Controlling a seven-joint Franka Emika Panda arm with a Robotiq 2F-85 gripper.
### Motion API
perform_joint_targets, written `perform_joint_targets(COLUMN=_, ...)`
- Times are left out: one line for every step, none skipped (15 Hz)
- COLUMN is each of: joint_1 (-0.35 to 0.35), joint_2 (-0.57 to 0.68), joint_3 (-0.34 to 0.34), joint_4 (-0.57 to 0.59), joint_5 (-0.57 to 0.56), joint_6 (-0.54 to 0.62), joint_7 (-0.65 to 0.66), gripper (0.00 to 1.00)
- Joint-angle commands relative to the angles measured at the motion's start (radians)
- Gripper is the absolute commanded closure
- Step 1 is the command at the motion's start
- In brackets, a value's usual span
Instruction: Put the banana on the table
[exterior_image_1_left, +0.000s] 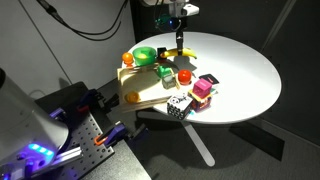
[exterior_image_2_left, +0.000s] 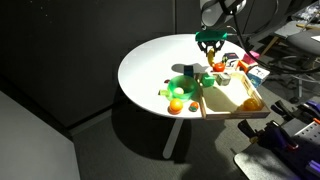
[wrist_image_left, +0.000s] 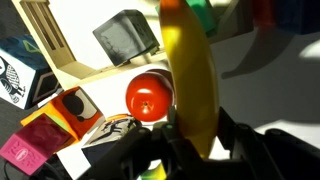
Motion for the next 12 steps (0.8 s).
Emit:
perform_joint_targets(joint_1=0.002, joint_2=0.047, joint_3=-0.016, joint_4=0.051, joint_5=-0.022, joint_6=0.031, joint_7=0.031, gripper=0.84)
perform_joint_targets(joint_1=0.004, joint_2=0.056, joint_3=-0.021, joint_4=0.058, joint_5=-0.023, joint_6=0.039, joint_7=0.033, gripper=0.84)
perform_joint_targets(joint_1=0.005, joint_2=0.066, joint_3=-0.025, joint_4=0.065, joint_5=-0.023, joint_6=0.046, joint_7=0.035, gripper=0.84)
perform_joint_targets(joint_1=0.006, joint_2=0.075, joint_3=-0.03, joint_4=0.071, joint_5=-0.023, joint_6=0.053, joint_7=0.036, gripper=0.84)
perform_joint_targets(joint_1=0.007, joint_2=0.083, joint_3=-0.035, joint_4=0.076, joint_5=-0.023, joint_6=0.057, joint_7=0.037, gripper=0.84)
perform_joint_targets(joint_1=0.008, joint_2=0.092, joint_3=-0.039, joint_4=0.08, joint_5=-0.023, joint_6=0.06, joint_7=0.039, gripper=0.84)
perform_joint_targets(joint_1=0.01, joint_2=0.099, joint_3=-0.042, joint_4=0.084, joint_5=-0.023, joint_6=0.06, joint_7=0.042, gripper=0.84)
perform_joint_targets(joint_1=0.012, joint_2=0.105, joint_3=-0.046, joint_4=0.086, joint_5=-0.023, joint_6=0.06, joint_7=0.045, gripper=0.84)
perform_joint_targets(joint_1=0.014, joint_2=0.111, joint_3=-0.049, joint_4=0.087, joint_5=-0.025, joint_6=0.06, joint_7=0.049, gripper=0.84)
perform_joint_targets(joint_1=0.016, joint_2=0.116, joint_3=-0.051, joint_4=0.088, joint_5=-0.026, joint_6=0.058, joint_7=0.053, gripper=0.84)
perform_joint_targets(joint_1=0.018, joint_2=0.121, joint_3=-0.052, joint_4=0.09, joint_5=-0.027, joint_6=0.055, joint_7=0.054, gripper=0.76)
perform_joint_targets(joint_1=0.019, joint_2=0.124, joint_3=-0.054, joint_4=0.09, joint_5=-0.028, joint_6=0.053, joint_7=0.055, gripper=0.35)
